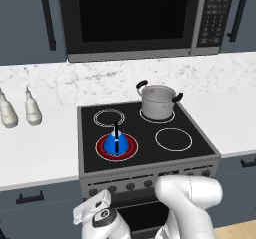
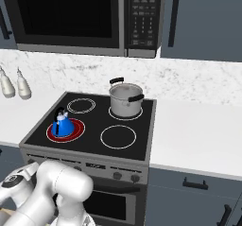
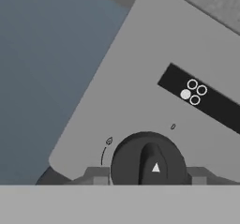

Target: Pick the kettle from the counter and place it on a stove burner. Then turn the burner on.

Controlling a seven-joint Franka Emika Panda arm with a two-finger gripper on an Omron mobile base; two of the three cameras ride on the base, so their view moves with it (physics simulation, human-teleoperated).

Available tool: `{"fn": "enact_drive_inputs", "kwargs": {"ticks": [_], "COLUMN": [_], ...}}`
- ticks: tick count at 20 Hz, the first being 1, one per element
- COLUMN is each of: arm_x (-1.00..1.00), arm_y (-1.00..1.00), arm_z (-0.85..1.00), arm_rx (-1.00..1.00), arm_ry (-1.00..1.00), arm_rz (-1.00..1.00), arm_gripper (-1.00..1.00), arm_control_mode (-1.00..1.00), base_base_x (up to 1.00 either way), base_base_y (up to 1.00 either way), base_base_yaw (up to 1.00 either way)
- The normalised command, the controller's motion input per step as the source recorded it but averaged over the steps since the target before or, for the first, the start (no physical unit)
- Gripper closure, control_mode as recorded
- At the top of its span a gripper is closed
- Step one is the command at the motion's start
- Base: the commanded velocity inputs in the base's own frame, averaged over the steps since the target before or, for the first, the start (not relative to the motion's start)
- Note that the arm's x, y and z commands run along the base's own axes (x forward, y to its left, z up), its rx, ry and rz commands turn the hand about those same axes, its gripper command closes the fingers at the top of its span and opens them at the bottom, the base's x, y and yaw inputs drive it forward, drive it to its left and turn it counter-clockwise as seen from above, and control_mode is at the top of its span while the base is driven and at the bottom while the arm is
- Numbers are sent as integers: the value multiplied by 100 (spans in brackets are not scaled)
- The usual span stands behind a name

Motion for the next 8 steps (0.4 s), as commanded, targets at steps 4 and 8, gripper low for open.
{"fn": "enact_drive_inputs", "kwargs": {"ticks": [4,8], "arm_x": [0,0], "arm_y": [4,0], "arm_z": [0,0], "arm_rx": [-3,0], "arm_ry": [0,0], "arm_rz": [0,0], "arm_gripper": [-100,-100], "arm_control_mode": [-100,-100], "base_base_x": [0,0], "base_base_y": [0,0], "base_base_yaw": [0,0]}}
